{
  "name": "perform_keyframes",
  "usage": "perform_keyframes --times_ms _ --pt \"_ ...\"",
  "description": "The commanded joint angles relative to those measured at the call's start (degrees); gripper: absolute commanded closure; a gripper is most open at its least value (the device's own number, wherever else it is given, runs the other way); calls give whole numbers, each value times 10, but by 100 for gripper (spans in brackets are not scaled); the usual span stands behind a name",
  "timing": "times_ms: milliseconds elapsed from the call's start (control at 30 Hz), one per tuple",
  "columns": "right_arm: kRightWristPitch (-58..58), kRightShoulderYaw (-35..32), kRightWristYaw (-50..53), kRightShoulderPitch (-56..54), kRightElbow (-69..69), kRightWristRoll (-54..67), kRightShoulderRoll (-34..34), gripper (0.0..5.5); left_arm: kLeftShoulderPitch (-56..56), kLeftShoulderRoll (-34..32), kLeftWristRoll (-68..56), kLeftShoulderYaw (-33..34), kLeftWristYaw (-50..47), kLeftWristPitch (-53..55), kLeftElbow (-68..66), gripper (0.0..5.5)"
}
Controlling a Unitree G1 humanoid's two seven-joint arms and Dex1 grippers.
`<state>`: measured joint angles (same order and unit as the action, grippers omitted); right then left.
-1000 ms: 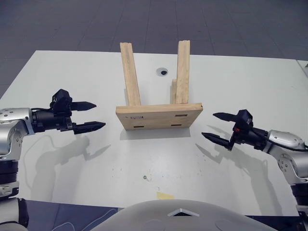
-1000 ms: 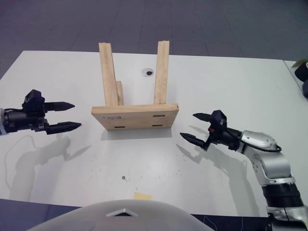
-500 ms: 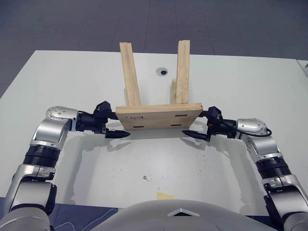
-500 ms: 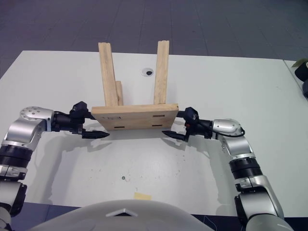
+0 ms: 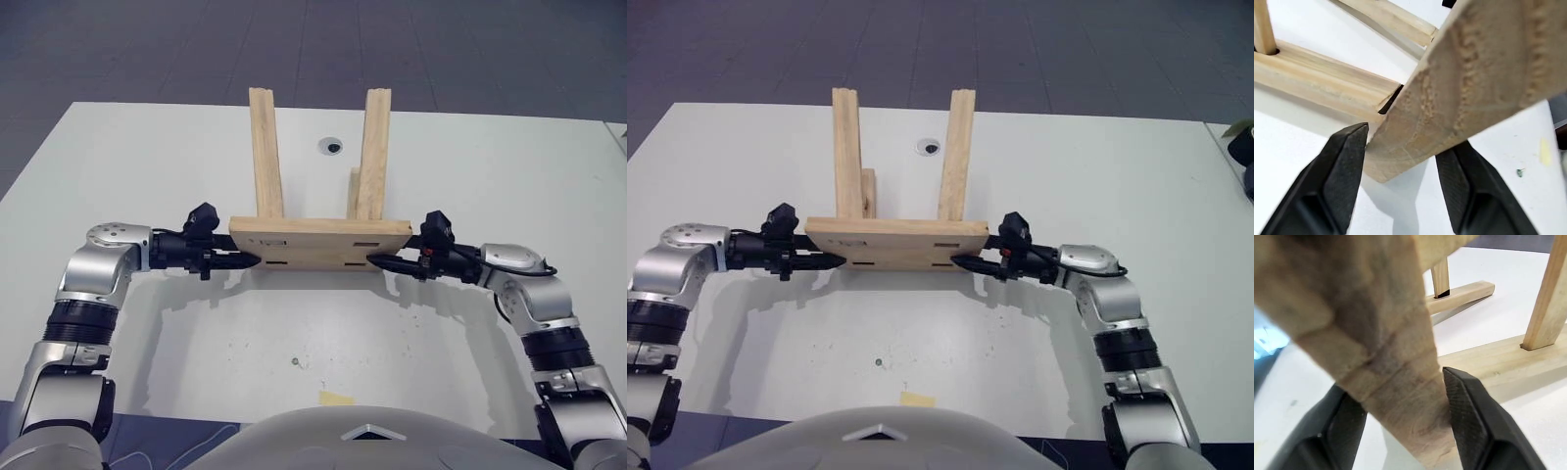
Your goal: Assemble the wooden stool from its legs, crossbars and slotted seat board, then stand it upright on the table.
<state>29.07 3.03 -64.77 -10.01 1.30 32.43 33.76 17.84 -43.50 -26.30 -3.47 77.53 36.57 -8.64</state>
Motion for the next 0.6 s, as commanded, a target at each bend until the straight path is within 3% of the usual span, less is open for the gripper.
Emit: perform_keyframes --times_ms 33,100,167,233,400,567,600 --pt "212 -99 109 9 111 280 -29 318 8 3 -181 71 -4 194 132 340" --pt "223 -139 243 4 148 503 -39 322 32 16 -274 137 -59 298 163 346" --pt "136 -138 393 -4 194 691 -51 328 80 43 -384 206 -153 378 153 351" --pt "35 -135 515 -29 245 775 -91 332 126 74 -511 236 -334 356 131 356" --pt "-97 -144 692 -88 290 778 -193 364 183 139 -692 201 -711 179 156 364" --pt "-161 -152 818 -116 279 727 -256 392 209 205 -728 199 -948 85 153 365" --pt "-164 -153 829 -118 273 716 -261 358 209 211 -728 202 -979 76 149 365"
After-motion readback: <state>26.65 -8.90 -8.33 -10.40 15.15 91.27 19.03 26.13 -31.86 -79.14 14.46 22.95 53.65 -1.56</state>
